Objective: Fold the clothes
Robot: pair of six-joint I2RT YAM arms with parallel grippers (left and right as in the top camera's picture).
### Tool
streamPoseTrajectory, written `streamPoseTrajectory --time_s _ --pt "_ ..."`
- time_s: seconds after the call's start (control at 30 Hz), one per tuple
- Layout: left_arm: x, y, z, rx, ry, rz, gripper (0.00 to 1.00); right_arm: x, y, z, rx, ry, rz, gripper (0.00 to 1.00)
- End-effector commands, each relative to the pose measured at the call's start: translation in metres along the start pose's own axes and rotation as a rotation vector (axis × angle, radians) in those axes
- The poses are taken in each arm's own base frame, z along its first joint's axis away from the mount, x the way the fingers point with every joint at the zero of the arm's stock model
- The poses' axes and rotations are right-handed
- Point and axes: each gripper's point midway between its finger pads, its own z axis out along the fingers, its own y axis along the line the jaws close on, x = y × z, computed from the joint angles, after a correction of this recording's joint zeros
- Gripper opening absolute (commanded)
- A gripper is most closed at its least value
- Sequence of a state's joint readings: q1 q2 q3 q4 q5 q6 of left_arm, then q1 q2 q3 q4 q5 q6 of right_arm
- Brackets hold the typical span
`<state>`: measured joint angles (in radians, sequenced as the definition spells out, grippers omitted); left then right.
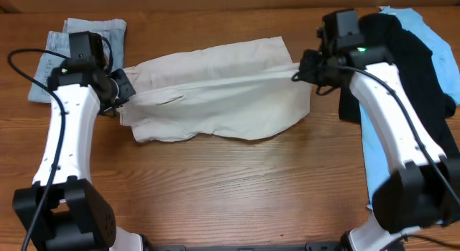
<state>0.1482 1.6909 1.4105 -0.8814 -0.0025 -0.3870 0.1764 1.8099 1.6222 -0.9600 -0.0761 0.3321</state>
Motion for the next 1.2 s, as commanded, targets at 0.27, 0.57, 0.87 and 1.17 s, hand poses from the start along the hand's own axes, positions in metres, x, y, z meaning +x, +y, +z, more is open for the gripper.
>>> streamPoseTrajectory --time_s 0.27,0.57,0.87,1.17 --pt "-0.045 0.008 0.026 0.008 -0.277 -0.05 0.06 -0.058 -0.02 0.062 0.076 -0.177 -0.056 0.04" --pt "-0.069 0.004 0.037 0.016 -0.376 -0.059 1.0 -0.066 -0.024 0.124 0.069 -0.202 -0.057 1.0" --pt "-0.076 -0.011 0.032 0.088 -0.365 -0.04 1.0 -0.046 -0.055 0.108 0.099 -0.086 0.016 1.0" --pt "-0.046 -0.028 0.033 0.176 -0.204 0.053 1.0 0.017 -0.059 0.116 0.086 0.159 -0.07 0.81"
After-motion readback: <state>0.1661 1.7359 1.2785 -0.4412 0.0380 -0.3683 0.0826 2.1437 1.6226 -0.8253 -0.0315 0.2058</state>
